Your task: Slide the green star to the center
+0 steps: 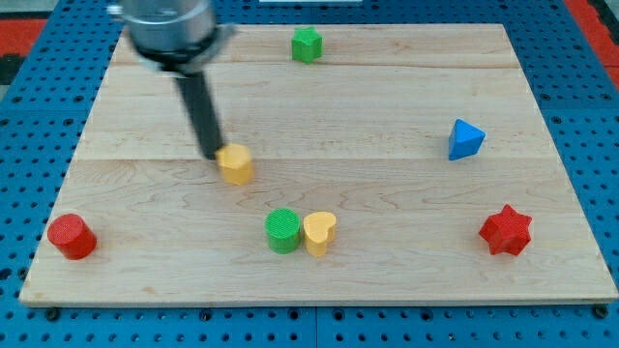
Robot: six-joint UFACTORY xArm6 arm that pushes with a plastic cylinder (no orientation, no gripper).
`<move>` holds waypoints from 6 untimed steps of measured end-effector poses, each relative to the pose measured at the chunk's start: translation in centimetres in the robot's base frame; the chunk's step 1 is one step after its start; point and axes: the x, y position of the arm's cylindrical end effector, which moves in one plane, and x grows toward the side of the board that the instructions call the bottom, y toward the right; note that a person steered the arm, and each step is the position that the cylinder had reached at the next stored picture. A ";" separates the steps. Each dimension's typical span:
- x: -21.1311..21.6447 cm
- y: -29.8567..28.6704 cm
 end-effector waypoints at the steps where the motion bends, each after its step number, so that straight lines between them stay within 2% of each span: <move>1: 0.6 2.6; 2: 5.4 4.3; 3: 1.6 5.6; 5: -18.1 13.6; 6: -24.0 12.3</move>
